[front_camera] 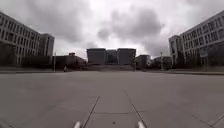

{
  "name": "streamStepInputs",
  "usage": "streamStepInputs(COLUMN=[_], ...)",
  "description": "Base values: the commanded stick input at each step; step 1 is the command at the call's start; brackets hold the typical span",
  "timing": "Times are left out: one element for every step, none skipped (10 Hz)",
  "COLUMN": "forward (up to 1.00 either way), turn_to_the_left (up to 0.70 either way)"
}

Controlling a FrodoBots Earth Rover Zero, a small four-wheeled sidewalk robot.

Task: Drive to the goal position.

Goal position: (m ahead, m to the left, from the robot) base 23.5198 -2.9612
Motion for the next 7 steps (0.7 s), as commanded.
streamStepInputs(forward=[1.0, 1.0, 1.0, 1.0, 1.0, 1.0, 1.0], turn_to_the_left=[0.0, 0.0, 0.0, 0.0, 0.0, 0.0, 0.0])
